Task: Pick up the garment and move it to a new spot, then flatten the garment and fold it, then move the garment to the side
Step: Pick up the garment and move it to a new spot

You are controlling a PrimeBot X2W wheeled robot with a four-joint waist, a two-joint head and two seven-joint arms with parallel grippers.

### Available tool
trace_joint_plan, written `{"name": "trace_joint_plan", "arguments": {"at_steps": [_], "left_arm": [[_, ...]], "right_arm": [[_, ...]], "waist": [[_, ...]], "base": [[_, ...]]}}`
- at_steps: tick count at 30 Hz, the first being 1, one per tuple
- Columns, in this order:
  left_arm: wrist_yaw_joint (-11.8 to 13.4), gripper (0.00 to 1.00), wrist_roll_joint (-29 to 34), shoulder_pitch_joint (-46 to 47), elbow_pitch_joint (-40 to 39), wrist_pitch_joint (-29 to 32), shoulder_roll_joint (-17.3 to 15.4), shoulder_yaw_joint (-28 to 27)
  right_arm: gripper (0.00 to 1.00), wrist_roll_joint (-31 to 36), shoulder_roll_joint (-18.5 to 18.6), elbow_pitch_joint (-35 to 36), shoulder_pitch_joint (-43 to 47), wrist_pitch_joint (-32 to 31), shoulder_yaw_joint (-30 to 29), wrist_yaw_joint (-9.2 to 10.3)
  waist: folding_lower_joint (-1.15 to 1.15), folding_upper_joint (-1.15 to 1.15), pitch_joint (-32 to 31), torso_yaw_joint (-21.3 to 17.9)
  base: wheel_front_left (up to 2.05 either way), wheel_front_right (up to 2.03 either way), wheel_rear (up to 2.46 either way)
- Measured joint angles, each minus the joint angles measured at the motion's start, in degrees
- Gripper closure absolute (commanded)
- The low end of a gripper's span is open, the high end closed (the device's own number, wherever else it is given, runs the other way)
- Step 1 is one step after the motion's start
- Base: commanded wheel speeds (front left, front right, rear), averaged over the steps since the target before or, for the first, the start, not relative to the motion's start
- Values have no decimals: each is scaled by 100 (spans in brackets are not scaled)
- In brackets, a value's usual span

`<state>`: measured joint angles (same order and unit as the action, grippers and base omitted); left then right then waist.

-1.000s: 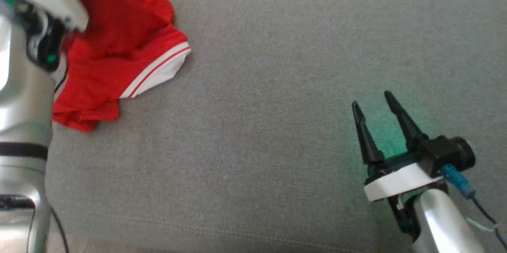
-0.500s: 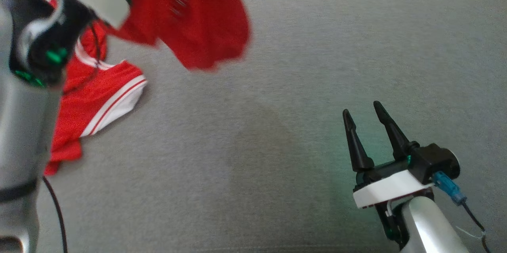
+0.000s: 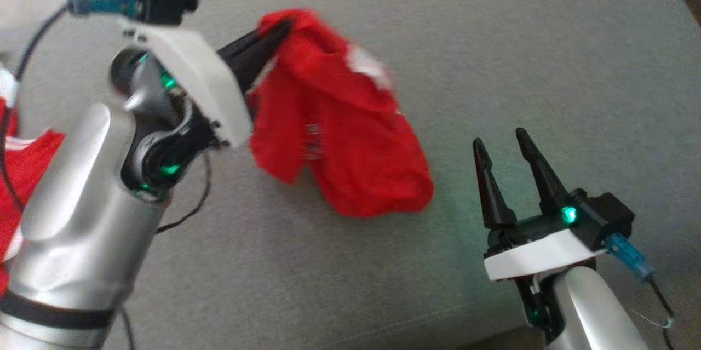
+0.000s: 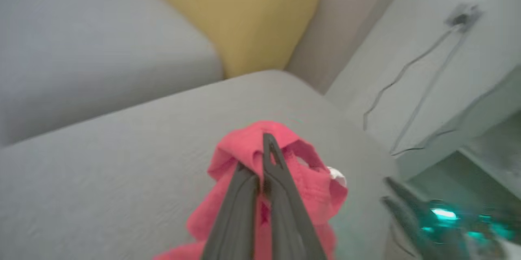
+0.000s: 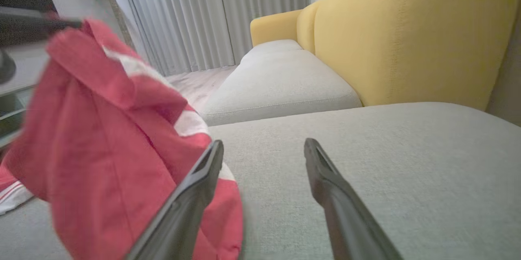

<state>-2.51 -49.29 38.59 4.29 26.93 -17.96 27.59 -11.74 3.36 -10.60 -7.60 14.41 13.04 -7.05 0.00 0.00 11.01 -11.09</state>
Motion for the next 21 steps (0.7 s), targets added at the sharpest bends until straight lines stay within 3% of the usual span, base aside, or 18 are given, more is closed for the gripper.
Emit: {"name": "trace_joint_plan", "arguments": {"at_steps": [6,7,8,9,10,15,21], "left_arm": [[-5,100,790,-194,2164,-1010,-181,132],[5,87,899,-205,2424,-1291,-160,129],[7,54,982,-202,2607,-1536,-142,127],[9,13,1036,-197,2755,-1777,-98,120],[44,0,1066,-196,2876,-2019,-21,112],[199,0,1426,-206,3064,-2848,194,192],[840,0,2004,-709,2742,-3876,234,356]], "right_arm": [[0,-74,-4,24,-7,5,123,0],[0,-80,-5,34,-7,5,119,0],[0,-80,-5,42,-7,5,107,0],[0,-79,-7,44,-2,5,80,0],[0,-74,-8,45,-1,5,30,0],[0,149,-15,71,19,5,-213,0],[0,588,-25,268,328,7,-636,0]], "waist": [[0,0,124,-482],[0,0,135,-536],[0,0,141,-571],[0,0,133,-581],[0,0,116,-573],[0,0,-29,-417],[0,0,-359,31]], "base": [[0,0,0],[0,0,0],[0,0,0],[0,0,0],[0,0,0],[0,0,0],[0,0,0]]}}
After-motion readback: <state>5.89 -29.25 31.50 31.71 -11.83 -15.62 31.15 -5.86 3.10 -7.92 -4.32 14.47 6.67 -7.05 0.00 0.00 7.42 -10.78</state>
